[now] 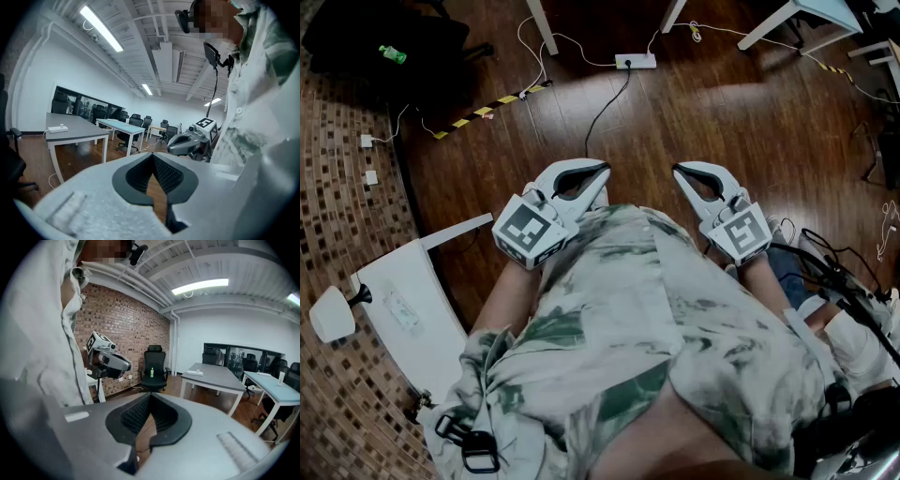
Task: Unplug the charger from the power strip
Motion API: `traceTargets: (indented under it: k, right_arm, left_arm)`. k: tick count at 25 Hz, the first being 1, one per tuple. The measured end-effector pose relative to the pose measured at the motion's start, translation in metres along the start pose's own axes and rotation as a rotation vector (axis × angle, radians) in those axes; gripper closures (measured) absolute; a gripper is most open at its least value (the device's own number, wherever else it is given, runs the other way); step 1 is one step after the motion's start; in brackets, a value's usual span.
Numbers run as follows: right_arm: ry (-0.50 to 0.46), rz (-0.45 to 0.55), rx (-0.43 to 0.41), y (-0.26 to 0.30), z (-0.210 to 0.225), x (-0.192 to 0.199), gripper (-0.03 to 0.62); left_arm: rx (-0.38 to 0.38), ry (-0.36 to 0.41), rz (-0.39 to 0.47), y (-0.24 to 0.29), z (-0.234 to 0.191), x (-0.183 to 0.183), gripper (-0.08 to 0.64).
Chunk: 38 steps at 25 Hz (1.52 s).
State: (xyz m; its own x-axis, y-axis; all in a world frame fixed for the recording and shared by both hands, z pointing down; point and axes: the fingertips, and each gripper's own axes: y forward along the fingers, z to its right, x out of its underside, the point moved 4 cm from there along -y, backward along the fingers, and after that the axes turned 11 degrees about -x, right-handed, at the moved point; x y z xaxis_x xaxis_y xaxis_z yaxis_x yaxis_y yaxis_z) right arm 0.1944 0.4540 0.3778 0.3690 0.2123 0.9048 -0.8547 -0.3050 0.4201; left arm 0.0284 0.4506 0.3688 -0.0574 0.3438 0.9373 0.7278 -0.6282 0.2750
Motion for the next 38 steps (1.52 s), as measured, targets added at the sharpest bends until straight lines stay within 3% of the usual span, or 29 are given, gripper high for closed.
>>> traceTargets:
  k: [5,11,18,25,28,38]
  right_arm:
    - [-0.031,0.006,-0.012,0.056,0.037,-0.025,0.586]
    - [-0.008,-0.011,-0.046,0.092,0.096,-0.024,0.586]
    - [-0.038,0.038,-0.1,0.155,0.221,-0.041,0.586]
    - [-0.051,0.033,-0.208,0.199,0.347,-0.075,0.586]
    - [-0.116,0.013,-0.244,0.219,0.4,-0.076,0.586]
    - [-0.144,-0.059,-0.233,0.31,0.509,-0.093,0.586]
  left_arm:
    - [-0.034,-0.023,-0.018,0.006,-0.071,-0.006,0.558]
    - [-0.059,-0.042,-0.02,0.04,-0.12,-0.009,0.558]
    - [-0.142,-0.046,-0.029,0.107,-0.211,-0.037,0.558]
    - [-0.208,-0.034,-0.042,0.188,-0.299,-0.103,0.558]
    - [-0.24,-0.002,-0.029,0.219,-0.332,-0.123,0.558]
    - [-0.28,0.018,-0.031,0.273,-0.462,-0.144,0.558]
